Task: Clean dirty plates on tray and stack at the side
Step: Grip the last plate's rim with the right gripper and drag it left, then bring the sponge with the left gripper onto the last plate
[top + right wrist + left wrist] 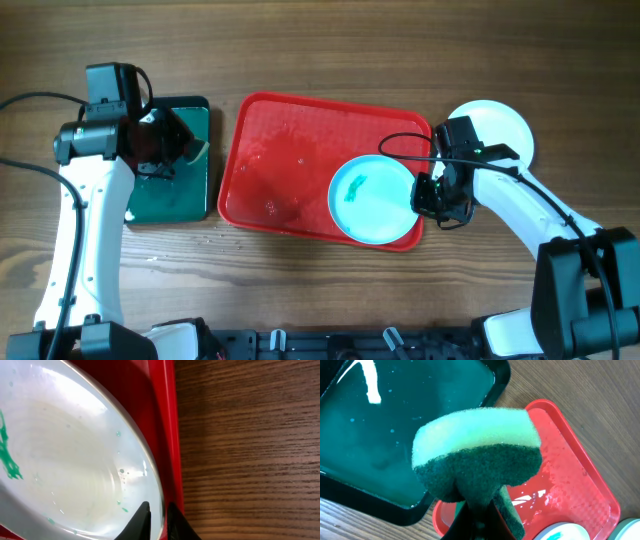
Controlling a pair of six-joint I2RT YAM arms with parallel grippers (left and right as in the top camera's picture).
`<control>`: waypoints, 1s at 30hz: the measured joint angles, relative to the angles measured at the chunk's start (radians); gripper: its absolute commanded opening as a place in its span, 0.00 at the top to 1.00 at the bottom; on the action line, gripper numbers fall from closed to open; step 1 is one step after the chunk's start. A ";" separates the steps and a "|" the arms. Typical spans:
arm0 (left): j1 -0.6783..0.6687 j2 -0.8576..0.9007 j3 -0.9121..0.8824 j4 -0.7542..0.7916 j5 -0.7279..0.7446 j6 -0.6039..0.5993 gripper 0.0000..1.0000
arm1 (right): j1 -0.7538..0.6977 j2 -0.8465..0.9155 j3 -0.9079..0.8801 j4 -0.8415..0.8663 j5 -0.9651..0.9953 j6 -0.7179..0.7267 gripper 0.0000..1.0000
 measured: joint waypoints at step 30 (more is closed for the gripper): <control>-0.289 0.113 0.000 0.074 0.164 0.153 0.96 | 0.179 0.169 0.031 0.456 -0.053 0.077 0.95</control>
